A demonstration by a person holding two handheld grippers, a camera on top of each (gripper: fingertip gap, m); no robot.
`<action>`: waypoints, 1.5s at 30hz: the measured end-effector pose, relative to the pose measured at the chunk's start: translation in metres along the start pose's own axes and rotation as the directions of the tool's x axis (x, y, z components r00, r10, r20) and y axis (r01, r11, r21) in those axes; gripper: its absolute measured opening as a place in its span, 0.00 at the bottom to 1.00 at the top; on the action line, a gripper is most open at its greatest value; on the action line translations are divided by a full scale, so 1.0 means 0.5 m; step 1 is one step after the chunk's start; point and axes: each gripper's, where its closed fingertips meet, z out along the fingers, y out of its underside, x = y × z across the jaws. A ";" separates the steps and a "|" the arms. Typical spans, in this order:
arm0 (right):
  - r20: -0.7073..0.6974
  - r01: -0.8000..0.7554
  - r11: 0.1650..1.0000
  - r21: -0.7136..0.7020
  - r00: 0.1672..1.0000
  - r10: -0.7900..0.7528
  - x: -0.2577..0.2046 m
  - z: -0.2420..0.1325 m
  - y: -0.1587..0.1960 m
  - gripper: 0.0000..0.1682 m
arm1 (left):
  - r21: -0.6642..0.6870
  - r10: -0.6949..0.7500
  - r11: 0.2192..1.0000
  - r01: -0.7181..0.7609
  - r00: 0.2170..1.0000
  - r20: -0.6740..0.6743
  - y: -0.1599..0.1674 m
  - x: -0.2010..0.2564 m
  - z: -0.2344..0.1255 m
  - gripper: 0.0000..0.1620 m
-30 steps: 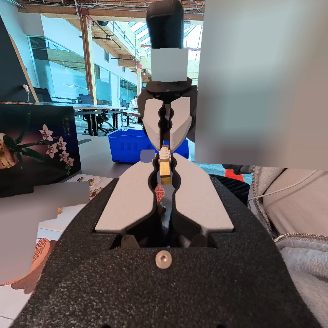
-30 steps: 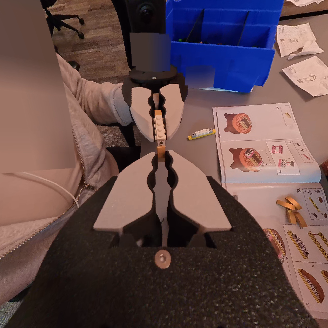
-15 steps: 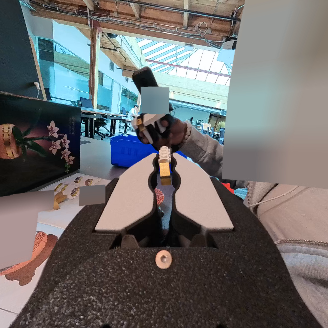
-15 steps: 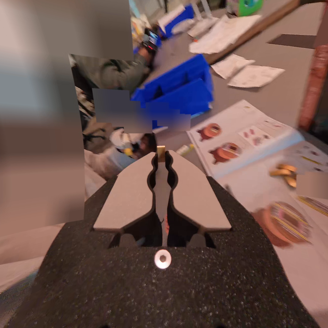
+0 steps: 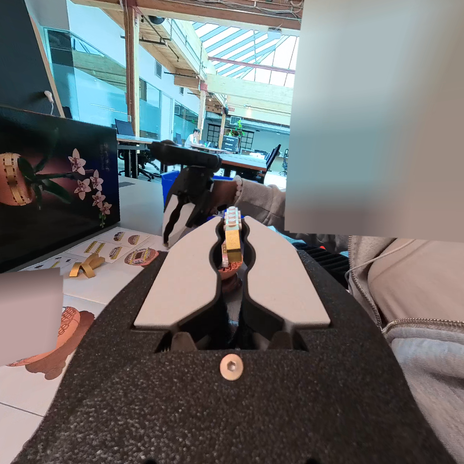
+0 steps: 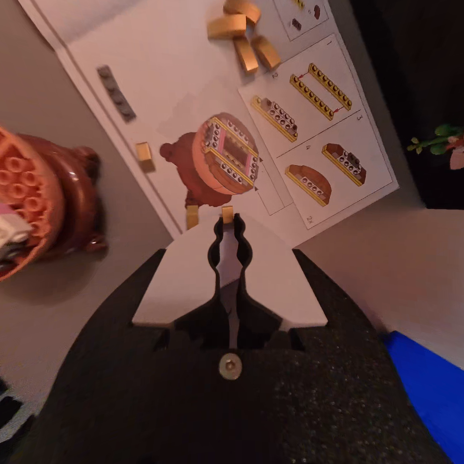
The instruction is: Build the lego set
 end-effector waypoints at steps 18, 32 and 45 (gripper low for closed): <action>0.077 0.033 0.983 0.181 0.996 -0.048 -0.055 -0.011 -0.005 0.13 | 0.012 -0.085 0.996 0.085 0.996 -0.011 0.024 -0.020 0.004 0.07; 0.389 -0.109 0.730 0.674 0.893 -0.226 -0.251 -0.241 -0.209 0.04 | 0.038 -0.128 0.991 0.131 0.990 -0.056 0.014 -0.007 0.011 0.07; 0.432 -0.020 0.802 0.597 0.850 -0.300 -0.360 -0.218 -0.244 0.04 | -0.016 -0.042 0.999 0.042 0.998 -0.047 0.015 0.018 0.017 0.07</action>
